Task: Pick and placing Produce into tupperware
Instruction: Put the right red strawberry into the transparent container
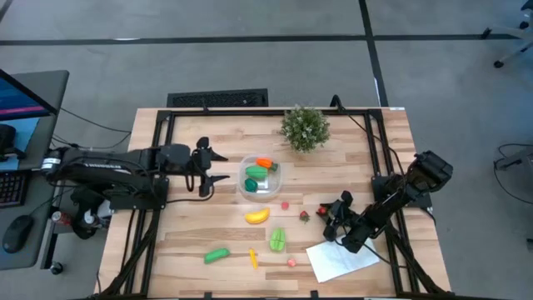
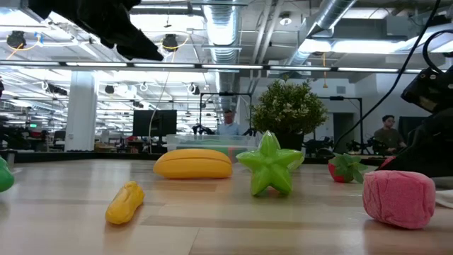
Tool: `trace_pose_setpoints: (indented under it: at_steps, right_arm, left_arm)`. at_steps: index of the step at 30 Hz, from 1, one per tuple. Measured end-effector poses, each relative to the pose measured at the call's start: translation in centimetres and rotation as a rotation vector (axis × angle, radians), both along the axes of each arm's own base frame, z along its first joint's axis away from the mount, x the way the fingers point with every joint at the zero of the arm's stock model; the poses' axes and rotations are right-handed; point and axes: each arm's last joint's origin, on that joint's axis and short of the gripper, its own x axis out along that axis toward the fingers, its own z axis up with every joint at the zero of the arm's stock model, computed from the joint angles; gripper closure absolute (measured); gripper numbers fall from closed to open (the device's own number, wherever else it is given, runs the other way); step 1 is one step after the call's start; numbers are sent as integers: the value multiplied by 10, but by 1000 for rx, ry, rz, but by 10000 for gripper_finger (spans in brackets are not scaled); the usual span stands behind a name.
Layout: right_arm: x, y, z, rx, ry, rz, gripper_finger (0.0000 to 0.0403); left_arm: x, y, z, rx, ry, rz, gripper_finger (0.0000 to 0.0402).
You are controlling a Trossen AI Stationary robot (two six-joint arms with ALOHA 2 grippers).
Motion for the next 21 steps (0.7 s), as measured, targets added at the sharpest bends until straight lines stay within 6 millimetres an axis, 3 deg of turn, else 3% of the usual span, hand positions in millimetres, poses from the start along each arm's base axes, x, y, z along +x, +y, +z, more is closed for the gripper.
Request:
trace_pose_setpoints:
  at_steps: [10,21]
  right_arm:
    - [0,0,0,2,1,1,252]
    - [0,1,0,-21,-4,20,255]
  left_arm:
    - [24,1,-19,17,68,-20,145]
    - [26,1,-13,58,9,-37,145]
